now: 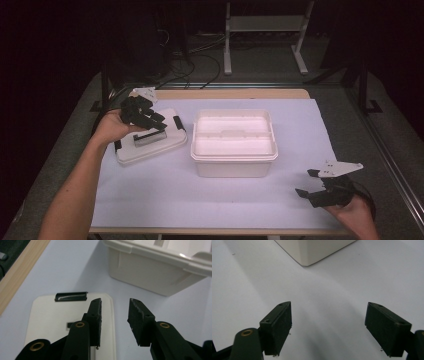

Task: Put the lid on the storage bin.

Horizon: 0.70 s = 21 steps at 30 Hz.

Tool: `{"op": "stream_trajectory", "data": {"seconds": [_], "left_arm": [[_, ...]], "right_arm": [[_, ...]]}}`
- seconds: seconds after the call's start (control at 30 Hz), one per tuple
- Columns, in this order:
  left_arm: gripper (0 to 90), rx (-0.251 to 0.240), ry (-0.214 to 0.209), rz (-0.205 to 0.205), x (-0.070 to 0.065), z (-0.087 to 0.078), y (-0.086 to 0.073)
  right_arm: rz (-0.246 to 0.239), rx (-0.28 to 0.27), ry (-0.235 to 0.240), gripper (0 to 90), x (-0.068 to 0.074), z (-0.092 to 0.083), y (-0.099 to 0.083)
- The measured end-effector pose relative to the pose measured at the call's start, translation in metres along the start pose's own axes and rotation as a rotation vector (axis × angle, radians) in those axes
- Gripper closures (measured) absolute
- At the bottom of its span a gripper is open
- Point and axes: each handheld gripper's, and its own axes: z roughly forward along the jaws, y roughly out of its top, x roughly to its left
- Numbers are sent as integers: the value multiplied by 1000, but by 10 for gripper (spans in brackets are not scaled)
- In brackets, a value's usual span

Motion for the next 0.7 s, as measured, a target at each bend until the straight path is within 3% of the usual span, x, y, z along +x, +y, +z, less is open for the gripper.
{"op": "stream_trajectory", "data": {"seconds": [0.3,0.7], "left_arm": [[607,3,-1,-35,5,7,-25],[596,9,5,-71,9,17,-44]], "right_arm": [[2,3,0,210,0,0,0],[8,5,2,211,1,1,0]]}}
